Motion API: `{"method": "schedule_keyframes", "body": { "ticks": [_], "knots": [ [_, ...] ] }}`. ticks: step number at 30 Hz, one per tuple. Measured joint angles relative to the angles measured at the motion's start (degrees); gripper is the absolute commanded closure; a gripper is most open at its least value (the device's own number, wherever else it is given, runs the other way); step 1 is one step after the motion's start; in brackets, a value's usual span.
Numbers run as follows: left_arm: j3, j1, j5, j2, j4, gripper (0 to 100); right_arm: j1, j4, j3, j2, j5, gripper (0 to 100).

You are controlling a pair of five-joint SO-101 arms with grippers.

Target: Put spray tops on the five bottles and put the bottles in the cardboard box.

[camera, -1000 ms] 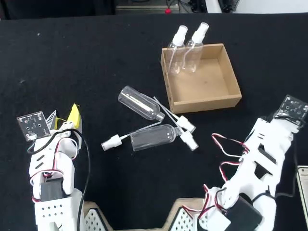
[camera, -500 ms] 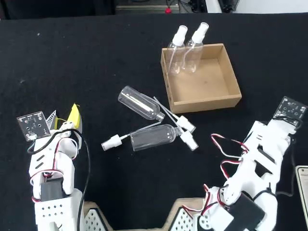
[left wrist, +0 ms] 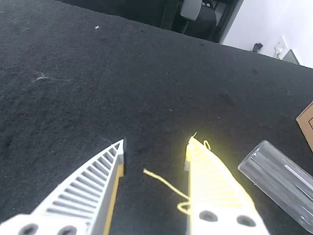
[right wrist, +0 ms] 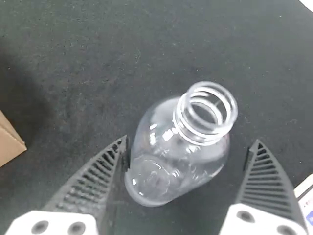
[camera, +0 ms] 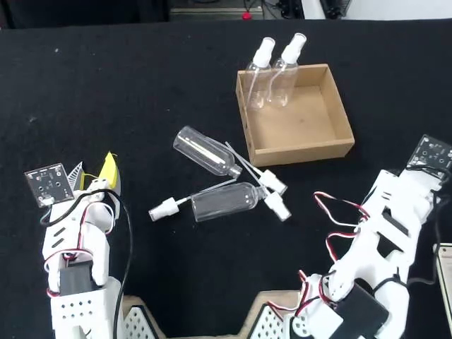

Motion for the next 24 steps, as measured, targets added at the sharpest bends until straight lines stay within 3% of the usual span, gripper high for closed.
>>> {"method": "schedule_keyframes", "body": {
  "ticks": [5,12,17,24],
  "knots": [
    [0.0,0.0,0.0,0.0,0.0,79,0.0,0.88,-0.09,0.0,0.0,65.9],
    [0.0,0.0,0.0,0.0,0.0,79,0.0,11.16,-2.11,-5.89,0.0,65.9],
    [0.0,0.0,0.0,0.0,0.0,79,0.0,10.73,-2.11,-8.44,0.0,65.9],
    [0.0,0.0,0.0,0.0,0.0,79,0.0,2.29,3.69,-8.44,0.0,65.9]
  ]
}}
